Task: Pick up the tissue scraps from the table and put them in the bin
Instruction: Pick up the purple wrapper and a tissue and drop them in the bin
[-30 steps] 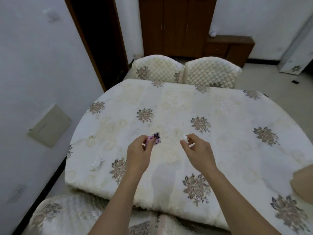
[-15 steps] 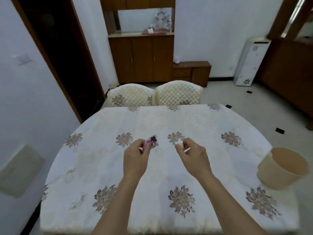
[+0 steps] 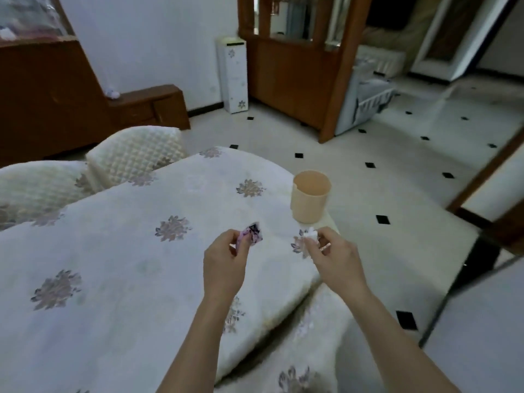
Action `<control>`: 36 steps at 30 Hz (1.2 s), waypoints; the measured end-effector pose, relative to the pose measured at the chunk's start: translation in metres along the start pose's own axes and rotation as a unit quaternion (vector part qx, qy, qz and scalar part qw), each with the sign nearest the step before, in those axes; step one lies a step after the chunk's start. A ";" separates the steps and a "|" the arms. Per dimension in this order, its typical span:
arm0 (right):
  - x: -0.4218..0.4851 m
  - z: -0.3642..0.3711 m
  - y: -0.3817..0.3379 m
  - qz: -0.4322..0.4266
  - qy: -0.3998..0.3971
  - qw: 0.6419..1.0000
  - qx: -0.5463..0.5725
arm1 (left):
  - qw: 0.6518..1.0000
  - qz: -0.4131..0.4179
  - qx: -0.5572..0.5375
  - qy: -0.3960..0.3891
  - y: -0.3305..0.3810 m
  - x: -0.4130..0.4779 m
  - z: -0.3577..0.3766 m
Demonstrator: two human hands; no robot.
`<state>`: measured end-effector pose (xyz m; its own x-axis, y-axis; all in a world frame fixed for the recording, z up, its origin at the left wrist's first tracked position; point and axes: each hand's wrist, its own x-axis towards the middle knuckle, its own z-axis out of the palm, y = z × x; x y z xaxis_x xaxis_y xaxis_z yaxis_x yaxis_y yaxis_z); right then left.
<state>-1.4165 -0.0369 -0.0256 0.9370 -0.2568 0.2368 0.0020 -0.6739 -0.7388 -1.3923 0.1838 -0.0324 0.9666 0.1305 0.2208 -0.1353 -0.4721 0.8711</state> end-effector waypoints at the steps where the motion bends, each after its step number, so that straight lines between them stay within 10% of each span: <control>1: -0.005 -0.012 0.011 0.013 0.017 1.000 -0.006 | 1.000 0.008 -0.006 -0.017 0.006 -0.001 0.012; 13: 0.002 -0.092 0.118 0.124 0.144 0.982 0.009 | 0.989 0.061 -0.025 -0.130 0.055 0.002 0.144; 36: 0.276 -0.178 0.287 0.091 0.046 0.992 0.075 | 0.997 0.019 0.056 -0.050 0.154 0.143 0.378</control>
<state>-1.2193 -0.4246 -0.0600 0.8911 -0.4308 0.1423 -0.1056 -0.5021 -0.8583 -1.1927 -0.1997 -0.0327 0.9788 0.0245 0.2032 -0.1532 -0.5705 0.8069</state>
